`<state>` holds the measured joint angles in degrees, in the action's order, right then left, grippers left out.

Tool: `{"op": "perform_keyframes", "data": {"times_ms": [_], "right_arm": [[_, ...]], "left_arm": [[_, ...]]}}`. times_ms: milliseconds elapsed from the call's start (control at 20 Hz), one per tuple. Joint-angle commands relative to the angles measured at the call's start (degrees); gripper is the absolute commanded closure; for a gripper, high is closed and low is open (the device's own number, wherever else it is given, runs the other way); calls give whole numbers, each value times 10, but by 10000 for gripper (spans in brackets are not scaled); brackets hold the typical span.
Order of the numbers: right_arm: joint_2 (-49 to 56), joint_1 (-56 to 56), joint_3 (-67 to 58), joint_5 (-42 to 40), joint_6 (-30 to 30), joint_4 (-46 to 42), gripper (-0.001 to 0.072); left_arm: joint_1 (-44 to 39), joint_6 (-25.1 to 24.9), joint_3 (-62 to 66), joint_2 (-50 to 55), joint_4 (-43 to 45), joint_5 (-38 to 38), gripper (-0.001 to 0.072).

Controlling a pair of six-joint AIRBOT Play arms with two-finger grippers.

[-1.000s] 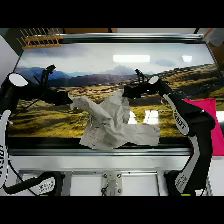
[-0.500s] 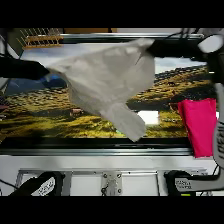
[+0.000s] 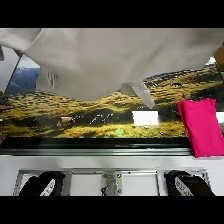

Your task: Fold the clothes and pants, and hang the long-sleeved shirts on hangers.

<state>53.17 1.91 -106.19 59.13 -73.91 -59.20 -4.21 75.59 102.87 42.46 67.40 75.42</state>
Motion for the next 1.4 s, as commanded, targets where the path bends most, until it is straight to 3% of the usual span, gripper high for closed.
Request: {"op": "perform_keyframes", "data": {"times_ms": [0, 200, 300, 450, 650, 850, 900, 950, 1000, 1050, 1100, 1200, 1350], "right_arm": [[-59, 1, -1, -3, -30, -65, 708], [-56, 0, 0, -7, -74, -76, 709], [-21, -1, 0, -3, -89, -67, 708], [72, -14, 0, 14, -88, -40, 708], [264, -49, 0, -16, -49, -42, 708], [417, -51, 0, -128, -50, -39, 691], [438, -51, 0, -148, -50, -36, 599], [450, -50, 0, -167, -50, -35, 407], [453, -49, 0, -184, -50, -36, 265], [451, -45, -1, -197, -50, -36, 165], [444, -38, -1, -201, -49, -36, 113], [412, -15, -1, -183, -49, -36, 111], [346, 29, 0, -78, -27, -36, 113]], "left_arm": [[-33, 51, -45, -75, 1, -55, 689], [-52, 129, -117, -118, 1, -64, 689], [-52, 171, -169, -120, 0, -50, 689], [-52, 195, -239, -81, 1, -28, 689], [-44, 183, -313, 52, 6, -89, 689], [-33, 89, -286, 268, 5, -252, 689], [-33, 77, -248, 332, 6, -287, 689], [-32, 74, -203, 391, 6, -306, 689], [-26, 75, -144, 452, 4, -305, 610], [-19, 89, -85, 504, 0, -290, 256], [-10, 121, -21, 553, 1, -255, -4], [17, 148, 78, 610, 1, -157, -5], [67, 130, 107, 615, 2, -25, -4]]}}
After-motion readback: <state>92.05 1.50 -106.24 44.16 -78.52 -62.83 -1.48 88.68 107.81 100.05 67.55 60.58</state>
